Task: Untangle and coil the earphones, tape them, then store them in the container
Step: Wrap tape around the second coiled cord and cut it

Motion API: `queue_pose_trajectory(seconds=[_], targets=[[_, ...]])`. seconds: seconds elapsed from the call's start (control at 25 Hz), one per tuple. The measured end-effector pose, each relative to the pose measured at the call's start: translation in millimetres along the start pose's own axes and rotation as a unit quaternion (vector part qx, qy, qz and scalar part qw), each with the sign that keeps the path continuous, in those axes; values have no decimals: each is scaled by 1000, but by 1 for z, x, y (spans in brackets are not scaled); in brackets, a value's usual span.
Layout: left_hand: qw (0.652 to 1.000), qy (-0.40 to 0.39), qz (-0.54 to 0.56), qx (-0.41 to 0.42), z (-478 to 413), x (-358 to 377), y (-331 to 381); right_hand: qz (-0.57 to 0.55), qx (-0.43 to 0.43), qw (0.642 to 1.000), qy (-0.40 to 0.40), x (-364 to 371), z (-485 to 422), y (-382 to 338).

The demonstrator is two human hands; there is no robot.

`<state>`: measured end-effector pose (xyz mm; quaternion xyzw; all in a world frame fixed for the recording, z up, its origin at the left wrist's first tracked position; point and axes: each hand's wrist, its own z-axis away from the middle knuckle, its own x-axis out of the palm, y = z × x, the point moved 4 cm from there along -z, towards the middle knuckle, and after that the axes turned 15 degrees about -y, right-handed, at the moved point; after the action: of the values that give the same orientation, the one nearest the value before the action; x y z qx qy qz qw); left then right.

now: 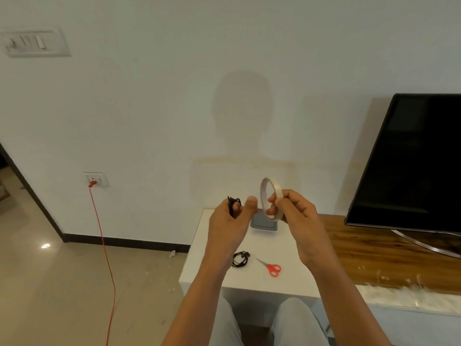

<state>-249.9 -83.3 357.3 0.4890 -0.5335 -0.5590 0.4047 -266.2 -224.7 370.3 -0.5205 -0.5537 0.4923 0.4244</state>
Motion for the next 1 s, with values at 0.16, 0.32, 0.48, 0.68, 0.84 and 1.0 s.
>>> queue_pose_trajectory(seconds=[0.16,0.32,0.48,0.68,0.84,1.0], targets=[[999,11,36,-12,-9,-5,6,19,13,998,-55,13,3,1],[996,28,86,-6,-10,-6,6,24,16,998,-61,17,3,3],[993,37,113,1,-8,-5,4,16,6,998,-56,16,1,3],[992,62,108,25,-6,-8,7,-4,25,996,-90,16,0,4],[991,74,105,41,-6,-8,8,-31,30,995,-91,16,0,5],[990,82,105,45,-5,-7,7,-38,27,996,-79,17,0,9]])
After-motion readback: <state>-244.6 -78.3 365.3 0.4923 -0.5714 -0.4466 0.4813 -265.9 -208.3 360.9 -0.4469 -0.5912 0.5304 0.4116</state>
